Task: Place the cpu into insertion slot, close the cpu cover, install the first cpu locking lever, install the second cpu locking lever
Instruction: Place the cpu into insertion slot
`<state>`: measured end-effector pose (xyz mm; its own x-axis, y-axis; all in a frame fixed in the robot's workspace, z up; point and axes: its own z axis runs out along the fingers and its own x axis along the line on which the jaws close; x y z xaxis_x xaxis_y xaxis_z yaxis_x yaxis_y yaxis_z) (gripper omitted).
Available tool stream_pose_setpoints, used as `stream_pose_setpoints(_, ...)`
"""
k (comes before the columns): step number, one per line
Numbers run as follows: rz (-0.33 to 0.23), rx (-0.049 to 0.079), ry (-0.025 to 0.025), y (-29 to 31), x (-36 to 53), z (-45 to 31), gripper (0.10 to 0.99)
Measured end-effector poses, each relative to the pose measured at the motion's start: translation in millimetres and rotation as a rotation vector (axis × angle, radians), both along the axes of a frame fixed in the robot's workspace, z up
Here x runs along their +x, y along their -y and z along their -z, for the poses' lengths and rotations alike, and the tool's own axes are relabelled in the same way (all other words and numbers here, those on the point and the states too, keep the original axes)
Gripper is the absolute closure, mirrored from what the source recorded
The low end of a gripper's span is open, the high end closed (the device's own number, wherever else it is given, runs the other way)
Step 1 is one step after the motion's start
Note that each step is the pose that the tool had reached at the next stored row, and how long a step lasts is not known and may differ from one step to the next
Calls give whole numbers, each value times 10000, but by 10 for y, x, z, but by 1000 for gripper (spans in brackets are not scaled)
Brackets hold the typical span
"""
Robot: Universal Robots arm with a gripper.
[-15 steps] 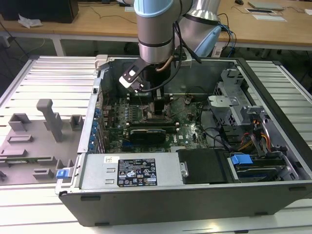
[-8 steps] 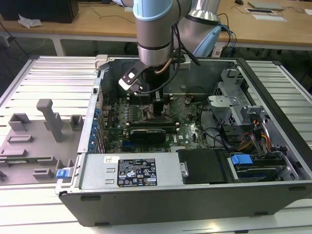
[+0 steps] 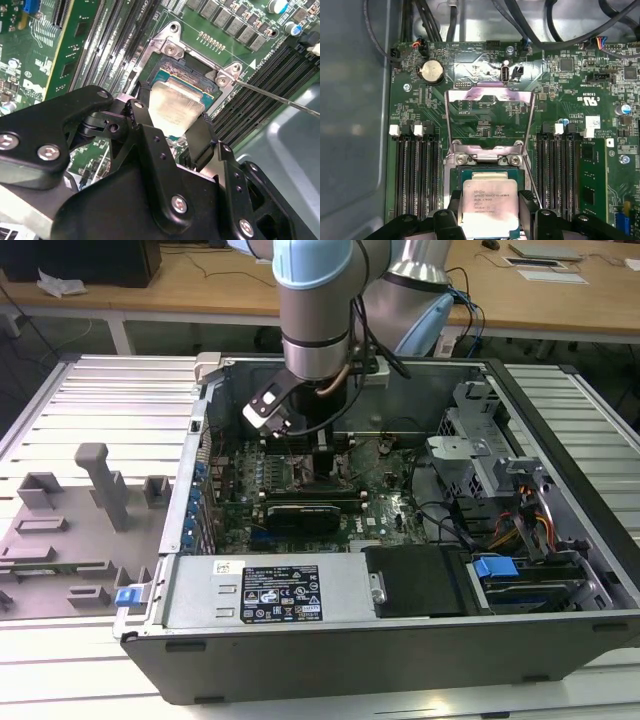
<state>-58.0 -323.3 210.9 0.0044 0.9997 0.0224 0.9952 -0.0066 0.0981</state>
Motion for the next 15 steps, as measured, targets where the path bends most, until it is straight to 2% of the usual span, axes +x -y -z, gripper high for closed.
stream_pose_setpoints(7, 124, 16, -1, -14, -3, 59, 549)
stream_pose_setpoints(15, 118, 17, 4, -20, -9, 74, 549)
